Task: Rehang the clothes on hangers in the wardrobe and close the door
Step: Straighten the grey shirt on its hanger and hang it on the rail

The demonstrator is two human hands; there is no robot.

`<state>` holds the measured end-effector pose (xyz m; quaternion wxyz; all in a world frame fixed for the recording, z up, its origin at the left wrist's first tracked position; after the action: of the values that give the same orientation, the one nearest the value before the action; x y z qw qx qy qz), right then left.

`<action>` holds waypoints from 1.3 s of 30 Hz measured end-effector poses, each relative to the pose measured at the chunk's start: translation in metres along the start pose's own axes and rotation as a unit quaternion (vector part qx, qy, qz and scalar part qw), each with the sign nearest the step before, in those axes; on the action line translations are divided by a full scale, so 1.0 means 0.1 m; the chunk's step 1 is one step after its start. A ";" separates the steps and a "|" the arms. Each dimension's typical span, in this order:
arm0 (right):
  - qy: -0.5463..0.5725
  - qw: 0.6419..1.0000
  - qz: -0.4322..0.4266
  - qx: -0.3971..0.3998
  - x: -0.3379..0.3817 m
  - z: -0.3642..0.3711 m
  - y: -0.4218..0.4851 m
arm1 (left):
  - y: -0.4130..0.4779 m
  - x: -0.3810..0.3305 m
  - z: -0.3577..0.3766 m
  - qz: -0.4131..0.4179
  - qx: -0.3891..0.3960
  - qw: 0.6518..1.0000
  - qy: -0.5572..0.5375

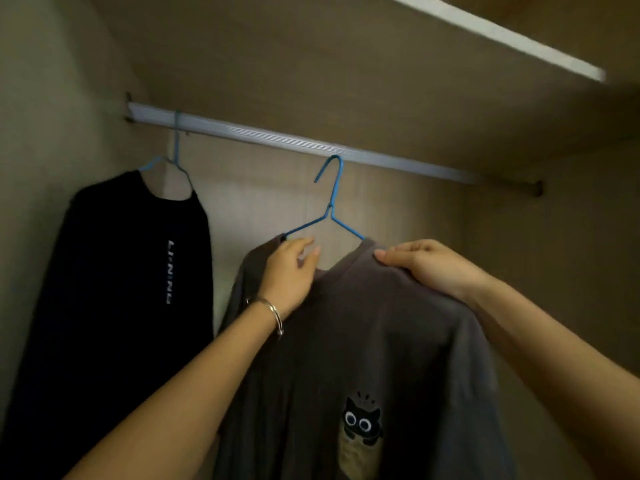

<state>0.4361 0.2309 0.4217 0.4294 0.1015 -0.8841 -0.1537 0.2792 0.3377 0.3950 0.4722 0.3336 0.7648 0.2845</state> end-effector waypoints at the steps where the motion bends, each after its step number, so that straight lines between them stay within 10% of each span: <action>1: 0.005 1.000 -0.004 -0.022 0.11 0.03 0.08 | -0.10 0.05 -0.05 0.003 -0.004 1.000 -0.008; 13: 0.035 0.996 -0.051 -0.064 1.19 0.78 0.91 | -1.14 0.38 -0.17 -0.104 0.170 0.964 -0.176; 26: 0.235 0.967 -0.047 0.082 1.37 1.67 1.35 | -1.41 0.68 -0.78 -0.153 -0.082 0.978 -0.112; 39: 0.206 0.955 -0.122 0.176 1.39 1.87 0.85 | -2.00 0.66 -1.05 -0.193 -0.118 0.974 0.018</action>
<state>0.1993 0.3011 0.4443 0.5553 0.3119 -0.7706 -0.0225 0.1133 0.2532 0.2509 0.5404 0.1166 0.7840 0.2822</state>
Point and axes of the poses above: each hand's wrist, its own y-axis towards the middle knuckle, its own z-axis out of the palm, x = y × z, the point moved 4 cm from there along y, towards the middle knuckle, and after that the axes turned 11 degrees about x, right-handed, at the moved point
